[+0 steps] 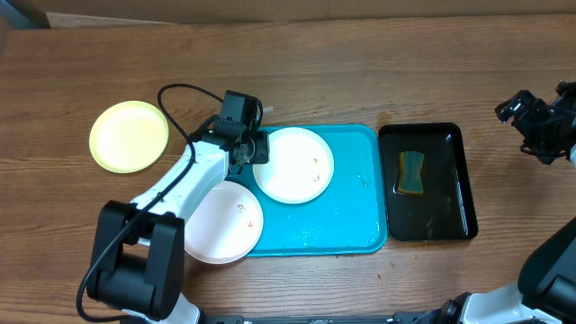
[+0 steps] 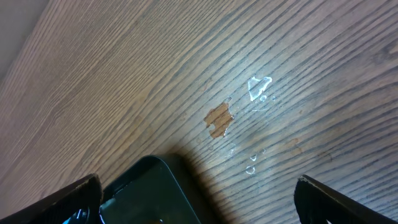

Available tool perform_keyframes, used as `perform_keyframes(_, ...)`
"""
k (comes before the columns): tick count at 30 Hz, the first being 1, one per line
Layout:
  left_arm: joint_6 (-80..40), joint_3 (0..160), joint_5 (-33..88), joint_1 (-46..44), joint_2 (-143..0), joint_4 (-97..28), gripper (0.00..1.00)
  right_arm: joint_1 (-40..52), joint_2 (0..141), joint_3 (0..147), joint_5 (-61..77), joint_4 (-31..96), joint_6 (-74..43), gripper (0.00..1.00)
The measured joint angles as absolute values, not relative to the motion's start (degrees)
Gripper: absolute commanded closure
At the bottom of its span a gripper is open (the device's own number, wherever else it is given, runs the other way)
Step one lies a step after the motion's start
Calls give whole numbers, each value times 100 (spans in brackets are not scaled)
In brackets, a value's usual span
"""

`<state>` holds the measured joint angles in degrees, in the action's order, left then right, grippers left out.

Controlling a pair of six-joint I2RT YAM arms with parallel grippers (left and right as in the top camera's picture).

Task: Clean dirty plates on tray and stack at the side
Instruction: 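Slide the upper white plate rightward across the teal tray with left gripper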

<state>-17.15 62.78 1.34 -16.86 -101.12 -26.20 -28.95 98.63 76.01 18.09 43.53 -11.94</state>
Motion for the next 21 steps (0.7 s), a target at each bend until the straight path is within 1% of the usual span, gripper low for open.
perform_keyframes(2, -1678, 6281, 128, -1691, -10269, -2620, 60, -2893, 9863, 7601, 1809, 4353, -1197, 0)
perform_keyframes(4, -1636, 6281, 233, -1691, -10512, -2630, 66, -2895, 9863, 7601, 1809, 4351, -1197, 0)
perform_keyframes(6, -1612, 6281, 386, -1691, -10683, -2679, 68, -2895, 9863, 7601, 1806, 4351, -1199, 0)
perform_keyframes(11, -1605, 6316, 934, -1691, -10696, -2727, 68, -2893, 9863, 7601, 1809, 4351, -1199, 0)
perform_keyframes(15, -1605, 6329, 1406, -1691, -10696, -3017, 69, -2895, 9863, 7601, 1809, 4351, -1199, 0)
perform_keyframes(21, -1485, 6342, 1662, -1691, -10696, -3288, 70, -2893, 9863, 7601, 1809, 4348, -1199, 0)
